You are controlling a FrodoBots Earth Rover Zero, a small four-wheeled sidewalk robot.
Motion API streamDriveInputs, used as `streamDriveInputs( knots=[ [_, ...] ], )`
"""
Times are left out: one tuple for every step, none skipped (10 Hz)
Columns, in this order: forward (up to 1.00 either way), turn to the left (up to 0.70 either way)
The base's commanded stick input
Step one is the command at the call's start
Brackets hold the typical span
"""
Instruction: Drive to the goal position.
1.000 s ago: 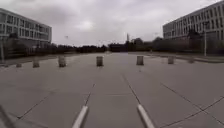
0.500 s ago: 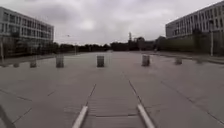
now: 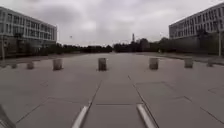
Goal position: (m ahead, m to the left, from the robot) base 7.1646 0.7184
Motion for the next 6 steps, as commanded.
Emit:
streamDriveInputs(
  knots=[
    [1.00, -0.27],
    [1.00, -0.27],
    [1.00, -0.27],
    [1.00, -0.27],
    [1.00, -0.27],
    [1.00, -0.27]
  ],
)
